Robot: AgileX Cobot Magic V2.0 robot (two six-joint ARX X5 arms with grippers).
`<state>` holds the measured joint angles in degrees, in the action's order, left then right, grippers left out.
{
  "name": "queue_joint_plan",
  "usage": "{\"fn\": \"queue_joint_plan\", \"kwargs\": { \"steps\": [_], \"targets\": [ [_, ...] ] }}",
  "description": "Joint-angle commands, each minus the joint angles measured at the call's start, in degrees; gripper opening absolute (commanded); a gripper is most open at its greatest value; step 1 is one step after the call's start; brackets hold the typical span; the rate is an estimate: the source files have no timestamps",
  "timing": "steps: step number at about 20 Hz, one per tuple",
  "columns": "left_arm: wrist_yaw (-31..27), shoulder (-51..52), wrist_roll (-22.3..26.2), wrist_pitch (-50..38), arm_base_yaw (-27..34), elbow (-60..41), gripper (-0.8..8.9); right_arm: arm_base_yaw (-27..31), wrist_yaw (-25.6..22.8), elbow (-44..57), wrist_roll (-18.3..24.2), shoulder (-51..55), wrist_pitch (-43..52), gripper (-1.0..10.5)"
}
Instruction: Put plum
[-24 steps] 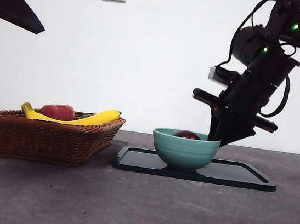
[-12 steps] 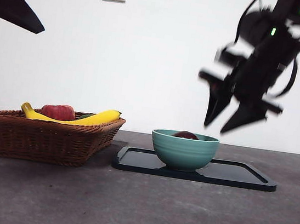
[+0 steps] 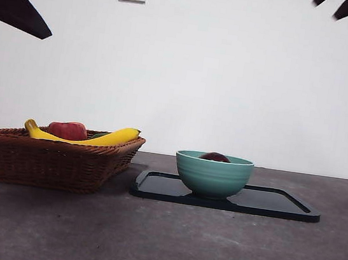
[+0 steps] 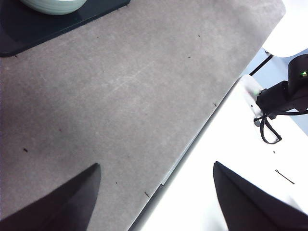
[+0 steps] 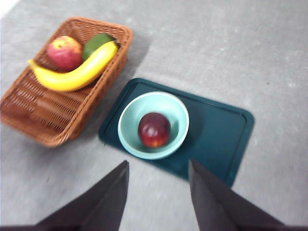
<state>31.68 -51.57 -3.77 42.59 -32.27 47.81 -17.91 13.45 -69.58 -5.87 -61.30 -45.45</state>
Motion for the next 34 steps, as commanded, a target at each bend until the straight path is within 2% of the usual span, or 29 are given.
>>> {"fn": "queue_joint_plan", "kwargs": {
  "steps": [1,5,9,34],
  "targets": [
    [0.2,-0.2,0.3,-0.5,-0.4,0.5,3.74,-0.9,0.8,4.5,0.5,5.8,-0.2,2.0],
    [0.2,-0.2,0.3,-0.7,-0.4,0.5,3.74,-1.9,7.0,15.3,-0.2,16.2,-0.2,2.0],
    [0.2,-0.2,0.2,-0.6,-0.4,0.5,3.74,-2.6,10.9,23.1,-1.2,22.6,-0.5,2.0],
    [0.2,-0.2,0.0,-0.9,-0.4,0.5,3.74,-2.6,11.2,25.1,-1.2,24.7,-1.4,2.0]
  ]
}}
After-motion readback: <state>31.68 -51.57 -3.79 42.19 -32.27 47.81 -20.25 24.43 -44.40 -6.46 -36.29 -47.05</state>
